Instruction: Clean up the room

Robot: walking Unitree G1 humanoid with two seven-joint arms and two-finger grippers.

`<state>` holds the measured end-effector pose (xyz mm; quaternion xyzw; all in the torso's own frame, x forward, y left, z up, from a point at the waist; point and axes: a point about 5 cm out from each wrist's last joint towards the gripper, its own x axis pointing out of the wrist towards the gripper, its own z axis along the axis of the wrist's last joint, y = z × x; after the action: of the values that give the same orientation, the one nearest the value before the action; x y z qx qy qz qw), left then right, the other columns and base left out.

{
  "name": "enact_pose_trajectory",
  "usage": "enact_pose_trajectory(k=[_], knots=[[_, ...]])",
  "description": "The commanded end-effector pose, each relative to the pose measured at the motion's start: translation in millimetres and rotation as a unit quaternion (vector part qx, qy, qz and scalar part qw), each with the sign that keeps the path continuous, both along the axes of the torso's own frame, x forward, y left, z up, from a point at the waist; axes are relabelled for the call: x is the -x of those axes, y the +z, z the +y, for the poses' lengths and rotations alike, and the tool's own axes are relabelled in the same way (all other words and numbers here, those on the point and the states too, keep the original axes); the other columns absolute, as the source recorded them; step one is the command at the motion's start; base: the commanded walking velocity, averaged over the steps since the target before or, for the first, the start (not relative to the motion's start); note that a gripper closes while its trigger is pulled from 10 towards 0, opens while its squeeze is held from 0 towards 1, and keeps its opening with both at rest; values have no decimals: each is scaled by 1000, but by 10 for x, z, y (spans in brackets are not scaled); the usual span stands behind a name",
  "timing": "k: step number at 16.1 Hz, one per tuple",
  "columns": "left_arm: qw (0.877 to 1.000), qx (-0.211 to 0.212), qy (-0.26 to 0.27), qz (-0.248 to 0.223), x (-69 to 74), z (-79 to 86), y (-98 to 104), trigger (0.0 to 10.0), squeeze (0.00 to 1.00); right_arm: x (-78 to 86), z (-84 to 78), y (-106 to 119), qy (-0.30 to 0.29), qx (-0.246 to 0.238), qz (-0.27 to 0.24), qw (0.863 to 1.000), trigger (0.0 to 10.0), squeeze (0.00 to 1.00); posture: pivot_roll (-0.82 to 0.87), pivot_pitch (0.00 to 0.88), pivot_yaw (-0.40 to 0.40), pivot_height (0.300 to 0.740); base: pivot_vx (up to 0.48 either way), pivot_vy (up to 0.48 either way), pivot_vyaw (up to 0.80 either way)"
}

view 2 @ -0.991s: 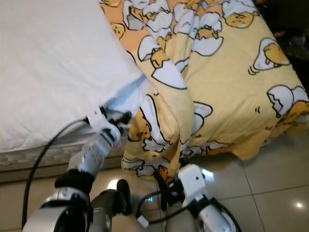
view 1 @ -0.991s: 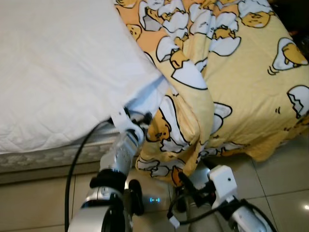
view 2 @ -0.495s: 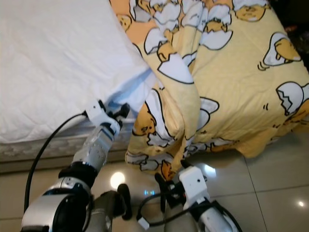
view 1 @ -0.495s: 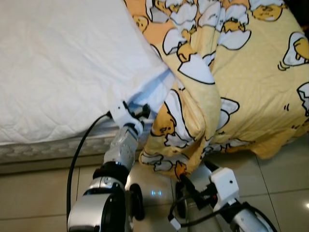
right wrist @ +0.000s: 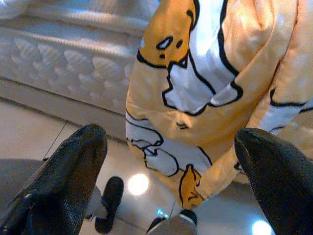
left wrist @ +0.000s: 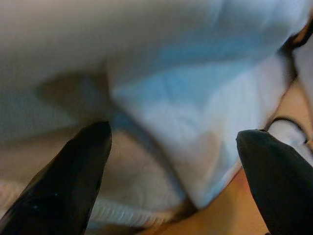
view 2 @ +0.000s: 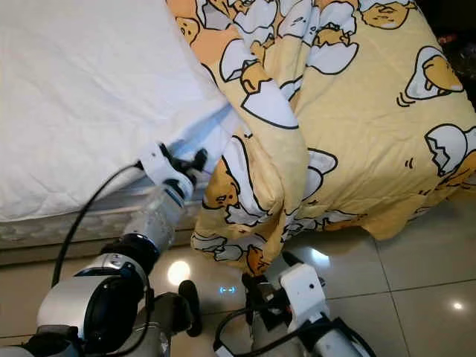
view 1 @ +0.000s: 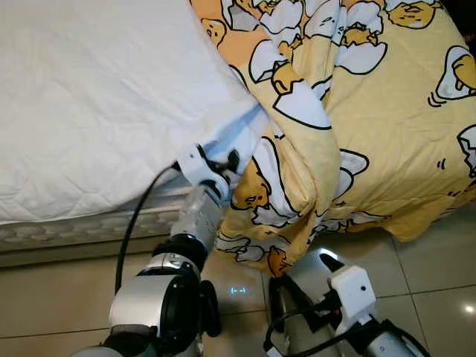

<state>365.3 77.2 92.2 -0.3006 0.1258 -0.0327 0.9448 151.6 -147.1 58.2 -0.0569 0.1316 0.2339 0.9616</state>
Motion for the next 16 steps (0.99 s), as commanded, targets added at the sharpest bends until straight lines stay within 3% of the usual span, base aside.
enact_pose_trajectory(k=[1,7,8,9,16], knots=[[1000,6,1,27,45,-54,-86,10000,0,73,1,4,-1,-3,10,1000,10000,8,-390,356,20,731,0,0,0],[998,50,5,23,-13,-135,15,10000,0,168,-22,36,-3,2,21,1000,10000,12,-426,374,8,731,0,0,0],[999,48,1,19,-17,-138,24,1059,0,175,-24,37,-3,2,21,1000,10000,12,-430,374,8,731,0,0,0],[999,38,-8,13,-19,-132,26,0,0,187,-26,40,-6,3,23,1000,10000,8,-429,375,11,731,0,0,0],[998,55,-36,-2,-4,-173,27,0,0,174,4,21,-3,1,30,1000,10000,8,-411,379,14,731,0,0,0]])
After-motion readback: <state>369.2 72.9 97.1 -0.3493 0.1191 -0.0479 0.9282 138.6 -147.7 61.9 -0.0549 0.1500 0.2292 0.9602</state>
